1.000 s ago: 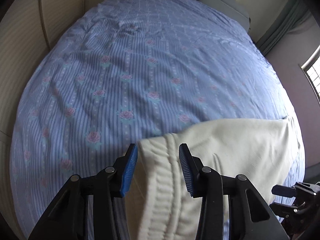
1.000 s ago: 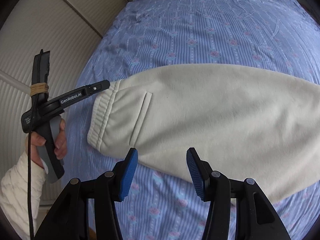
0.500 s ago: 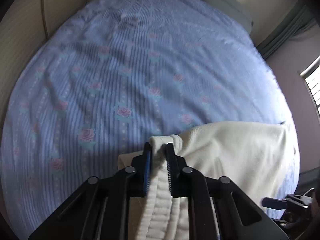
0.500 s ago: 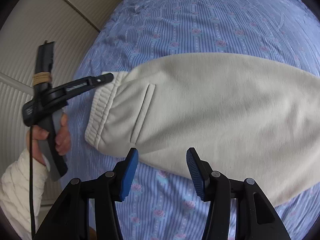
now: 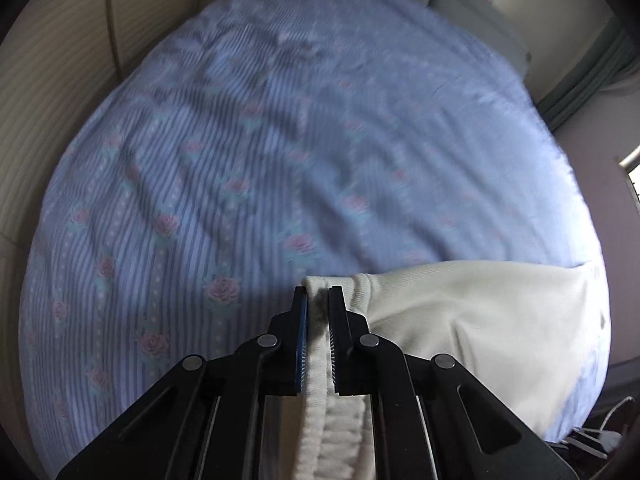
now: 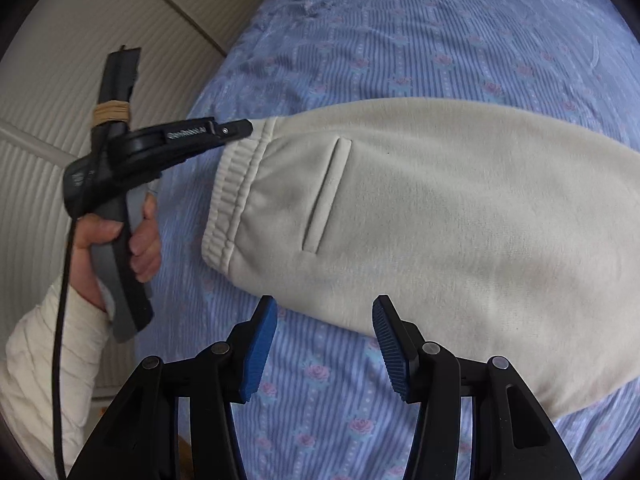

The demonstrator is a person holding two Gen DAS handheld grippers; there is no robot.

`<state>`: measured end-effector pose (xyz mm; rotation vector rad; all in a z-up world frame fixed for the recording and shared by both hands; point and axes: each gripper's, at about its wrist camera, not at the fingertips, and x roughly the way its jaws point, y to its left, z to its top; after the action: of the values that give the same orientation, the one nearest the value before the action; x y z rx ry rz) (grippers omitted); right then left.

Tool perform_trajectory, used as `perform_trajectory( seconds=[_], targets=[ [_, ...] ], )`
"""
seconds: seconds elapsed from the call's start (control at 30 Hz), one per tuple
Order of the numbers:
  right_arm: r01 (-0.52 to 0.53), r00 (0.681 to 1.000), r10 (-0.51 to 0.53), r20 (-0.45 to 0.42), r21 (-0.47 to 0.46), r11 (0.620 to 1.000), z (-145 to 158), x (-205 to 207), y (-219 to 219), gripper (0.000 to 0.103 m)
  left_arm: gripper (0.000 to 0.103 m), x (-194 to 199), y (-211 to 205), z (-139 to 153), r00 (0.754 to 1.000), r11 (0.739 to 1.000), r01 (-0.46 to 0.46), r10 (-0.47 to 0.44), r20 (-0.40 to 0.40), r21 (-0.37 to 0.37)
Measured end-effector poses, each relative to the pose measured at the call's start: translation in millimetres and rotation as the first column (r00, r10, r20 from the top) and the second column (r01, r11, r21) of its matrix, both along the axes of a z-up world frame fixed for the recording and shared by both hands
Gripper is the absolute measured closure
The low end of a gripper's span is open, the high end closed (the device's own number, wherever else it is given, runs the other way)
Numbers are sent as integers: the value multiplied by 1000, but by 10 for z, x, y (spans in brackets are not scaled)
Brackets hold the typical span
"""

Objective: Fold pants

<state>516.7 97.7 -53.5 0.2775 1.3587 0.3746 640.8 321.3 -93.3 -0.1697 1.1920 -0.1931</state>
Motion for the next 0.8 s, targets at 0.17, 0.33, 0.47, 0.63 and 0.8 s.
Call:
perform_trajectory(
  seconds=[0.17,0.33,0.47,0.63,0.8],
  targets=[
    [42,999,-42,-5,-30,999,-6,-29,-133,51,92,-141,52,7,999,995,-34,33,11,99],
    [103,995,-103,-12,-8,995,40,-209,-409,51,73,-548,68,418,992,960,-19,-17,125,280],
    [70,997,-70,30,-11,997,119,-423,-597,51,64,-1051,-6,643,988,980,12,-42,148,201],
    [39,999,-36,36,-62,997,102,-738,-907,51,57,-1491,-203,485,998,998,-8,4,64,68],
    [137,990,-140,-30,-86,987,-102,-991,-1238,51,54,-1773,-344,156,965,965,-255,250,-81,-59]
  ],
)
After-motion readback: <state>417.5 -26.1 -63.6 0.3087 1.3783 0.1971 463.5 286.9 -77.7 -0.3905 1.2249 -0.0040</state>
